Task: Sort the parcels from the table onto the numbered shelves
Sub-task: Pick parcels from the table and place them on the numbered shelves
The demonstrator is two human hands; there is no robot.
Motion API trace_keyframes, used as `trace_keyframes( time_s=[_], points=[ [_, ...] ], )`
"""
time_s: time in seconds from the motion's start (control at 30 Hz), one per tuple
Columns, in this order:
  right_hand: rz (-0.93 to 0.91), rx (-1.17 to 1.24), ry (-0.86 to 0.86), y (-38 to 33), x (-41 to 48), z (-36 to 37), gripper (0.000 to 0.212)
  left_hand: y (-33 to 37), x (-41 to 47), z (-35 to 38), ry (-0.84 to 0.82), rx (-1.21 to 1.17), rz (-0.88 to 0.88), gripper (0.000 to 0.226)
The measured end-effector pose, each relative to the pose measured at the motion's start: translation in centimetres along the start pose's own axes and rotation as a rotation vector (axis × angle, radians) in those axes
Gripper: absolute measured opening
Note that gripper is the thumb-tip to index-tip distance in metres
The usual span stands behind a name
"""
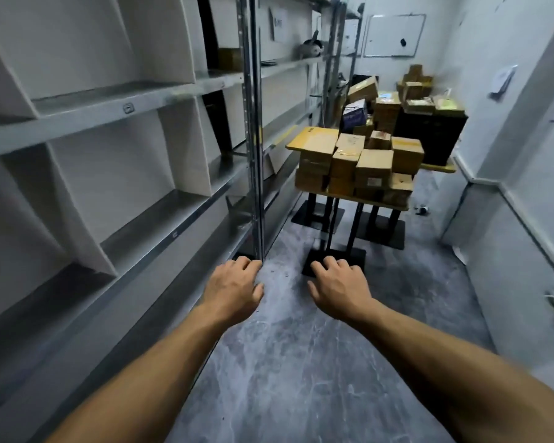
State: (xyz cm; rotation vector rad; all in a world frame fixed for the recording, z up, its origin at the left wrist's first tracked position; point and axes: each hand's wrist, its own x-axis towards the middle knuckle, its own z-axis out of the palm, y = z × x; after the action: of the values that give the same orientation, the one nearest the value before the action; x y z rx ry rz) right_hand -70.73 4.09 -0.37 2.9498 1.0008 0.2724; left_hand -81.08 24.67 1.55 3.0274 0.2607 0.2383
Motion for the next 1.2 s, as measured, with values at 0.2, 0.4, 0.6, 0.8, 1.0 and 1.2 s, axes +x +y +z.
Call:
trace_keyframes(
  time_s=[0.2, 0.4, 0.6, 0.8, 1.0, 1.2],
  points=[
    [0.144, 0.023, -0.054, 6.3, 3.1, 1.4, 0.039, 3.0, 9.0, 1.8, -0.003, -0.005, 0.123, 0.047],
    [0.269, 0.01, -0.097, 12.9, 9.4, 3.0, 0.041, 4.8, 19.5, 4.0, -0.01, -0.003, 0.227, 0.049],
    [0.385, 0.012, -0.082, 19.2, 18.9, 3.0, 0.042, 6.1, 33.6, 4.5, 0.034, -0.023, 0.333, 0.048],
    [0.499, 0.044, -0.036, 24.7, 25.9, 3.2, 0.041, 9.3, 45.0, 5.1, 0.047, -0.012, 0.479, 0.046],
    [0.558, 0.065, -0.07, 29.7, 30.5, 5.3, 0.039, 12.5, 52.6, 7.9, -0.034, -0.037, 0.544, 0.048],
    [0.539, 0.089, -0.093, 36.9, 37.2, 8.1, 0.038, 15.4, 61.0, 10.8, -0.071, -0.042, 0.529, 0.049]
  ],
)
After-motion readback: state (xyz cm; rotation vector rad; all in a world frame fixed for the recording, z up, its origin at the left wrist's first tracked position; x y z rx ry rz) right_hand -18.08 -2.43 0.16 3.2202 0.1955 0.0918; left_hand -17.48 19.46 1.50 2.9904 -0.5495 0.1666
